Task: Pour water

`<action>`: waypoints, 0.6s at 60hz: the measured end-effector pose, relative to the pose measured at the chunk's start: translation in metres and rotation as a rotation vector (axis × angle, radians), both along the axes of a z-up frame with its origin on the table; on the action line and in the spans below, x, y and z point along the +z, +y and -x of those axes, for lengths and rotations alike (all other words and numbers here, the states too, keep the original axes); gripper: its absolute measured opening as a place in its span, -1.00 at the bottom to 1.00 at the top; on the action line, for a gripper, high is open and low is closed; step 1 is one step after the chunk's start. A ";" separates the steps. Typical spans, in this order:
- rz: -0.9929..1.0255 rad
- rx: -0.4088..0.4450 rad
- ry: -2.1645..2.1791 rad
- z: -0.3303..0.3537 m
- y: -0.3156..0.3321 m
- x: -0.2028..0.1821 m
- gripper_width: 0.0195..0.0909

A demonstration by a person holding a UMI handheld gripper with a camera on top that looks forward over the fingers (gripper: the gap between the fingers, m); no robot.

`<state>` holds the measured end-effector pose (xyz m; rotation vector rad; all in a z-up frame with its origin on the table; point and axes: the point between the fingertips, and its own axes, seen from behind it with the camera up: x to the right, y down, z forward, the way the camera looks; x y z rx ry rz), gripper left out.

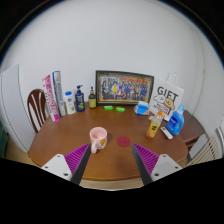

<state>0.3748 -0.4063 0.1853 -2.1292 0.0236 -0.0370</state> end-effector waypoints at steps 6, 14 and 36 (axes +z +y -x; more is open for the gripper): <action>0.002 -0.035 -0.007 -0.025 0.012 -0.010 0.84; 0.014 -0.082 -0.021 -0.075 0.030 -0.024 0.84; -0.032 -0.133 0.005 -0.234 0.143 -0.110 0.85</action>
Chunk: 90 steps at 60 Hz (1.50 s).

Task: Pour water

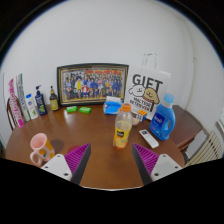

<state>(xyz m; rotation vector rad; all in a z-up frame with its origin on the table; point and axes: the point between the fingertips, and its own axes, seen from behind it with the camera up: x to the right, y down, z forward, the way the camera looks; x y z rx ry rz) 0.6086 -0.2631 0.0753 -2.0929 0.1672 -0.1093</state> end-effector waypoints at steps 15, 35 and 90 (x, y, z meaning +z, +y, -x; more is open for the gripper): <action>-0.037 0.034 0.044 -0.059 0.107 -0.069 0.84; -0.103 0.066 0.056 -0.067 0.179 -0.102 -0.29; -0.115 0.284 -1.235 0.065 0.139 0.093 -0.82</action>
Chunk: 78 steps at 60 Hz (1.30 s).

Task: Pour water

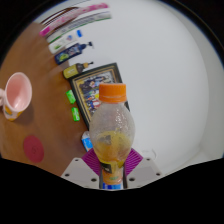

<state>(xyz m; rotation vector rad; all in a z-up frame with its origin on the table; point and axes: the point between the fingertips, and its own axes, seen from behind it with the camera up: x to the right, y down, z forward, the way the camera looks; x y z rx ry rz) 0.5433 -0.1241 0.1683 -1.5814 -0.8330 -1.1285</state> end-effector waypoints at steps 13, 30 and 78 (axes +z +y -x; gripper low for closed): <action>0.067 0.032 -0.476 0.056 0.003 -0.020 -0.81; 0.149 0.115 -0.799 0.087 0.009 -0.049 -0.81; 0.197 0.162 1.103 0.093 -0.001 -0.095 -0.81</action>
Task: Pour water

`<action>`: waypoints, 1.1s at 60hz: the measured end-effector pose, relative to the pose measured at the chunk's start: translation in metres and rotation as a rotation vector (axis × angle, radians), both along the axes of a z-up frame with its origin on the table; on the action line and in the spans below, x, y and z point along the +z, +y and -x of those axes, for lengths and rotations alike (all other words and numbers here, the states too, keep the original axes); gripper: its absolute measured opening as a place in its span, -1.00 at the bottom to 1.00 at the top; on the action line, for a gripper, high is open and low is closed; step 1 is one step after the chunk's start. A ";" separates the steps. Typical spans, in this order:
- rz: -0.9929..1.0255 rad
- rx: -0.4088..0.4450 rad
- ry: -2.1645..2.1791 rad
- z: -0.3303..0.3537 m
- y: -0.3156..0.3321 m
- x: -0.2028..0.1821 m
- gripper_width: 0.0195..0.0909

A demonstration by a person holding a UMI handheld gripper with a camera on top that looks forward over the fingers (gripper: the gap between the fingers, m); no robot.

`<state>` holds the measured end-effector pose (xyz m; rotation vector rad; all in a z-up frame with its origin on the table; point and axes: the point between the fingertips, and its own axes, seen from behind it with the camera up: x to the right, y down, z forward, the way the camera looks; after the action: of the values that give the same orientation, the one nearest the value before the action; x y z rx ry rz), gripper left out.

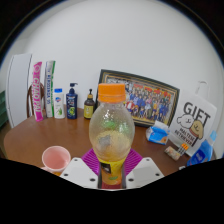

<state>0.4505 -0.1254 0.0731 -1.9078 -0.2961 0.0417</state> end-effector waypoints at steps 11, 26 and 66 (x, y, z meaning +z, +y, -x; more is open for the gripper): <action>0.062 -0.023 0.137 -0.004 0.007 -0.057 -0.81; 0.033 -0.026 0.158 -0.005 0.003 -0.082 -0.65; 0.260 -0.222 0.064 0.006 -0.168 0.016 0.85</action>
<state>0.4440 -0.2930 0.0890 -2.1826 -0.0341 -0.0081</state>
